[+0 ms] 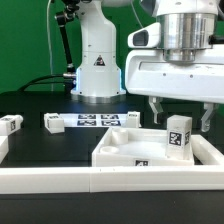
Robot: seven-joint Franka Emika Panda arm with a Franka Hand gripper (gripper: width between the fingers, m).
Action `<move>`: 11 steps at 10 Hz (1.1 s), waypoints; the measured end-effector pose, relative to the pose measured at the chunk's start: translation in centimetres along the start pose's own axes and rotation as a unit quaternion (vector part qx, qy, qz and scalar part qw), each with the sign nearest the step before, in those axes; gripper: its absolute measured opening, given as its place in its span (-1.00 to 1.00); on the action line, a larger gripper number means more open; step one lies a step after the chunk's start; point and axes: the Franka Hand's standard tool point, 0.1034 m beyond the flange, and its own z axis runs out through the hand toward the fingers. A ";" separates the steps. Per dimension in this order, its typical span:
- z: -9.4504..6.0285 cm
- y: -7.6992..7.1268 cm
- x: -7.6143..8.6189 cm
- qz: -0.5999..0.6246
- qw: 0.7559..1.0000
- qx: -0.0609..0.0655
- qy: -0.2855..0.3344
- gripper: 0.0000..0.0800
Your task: Assemble square table
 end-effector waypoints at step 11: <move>-1.8 0.7 -0.4 -0.131 0.991 0.007 -0.001 0.62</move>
Offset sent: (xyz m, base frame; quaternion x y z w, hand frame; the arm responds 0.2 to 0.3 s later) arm -0.0261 -0.0042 0.0240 -0.0126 -0.0030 -0.0027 0.9999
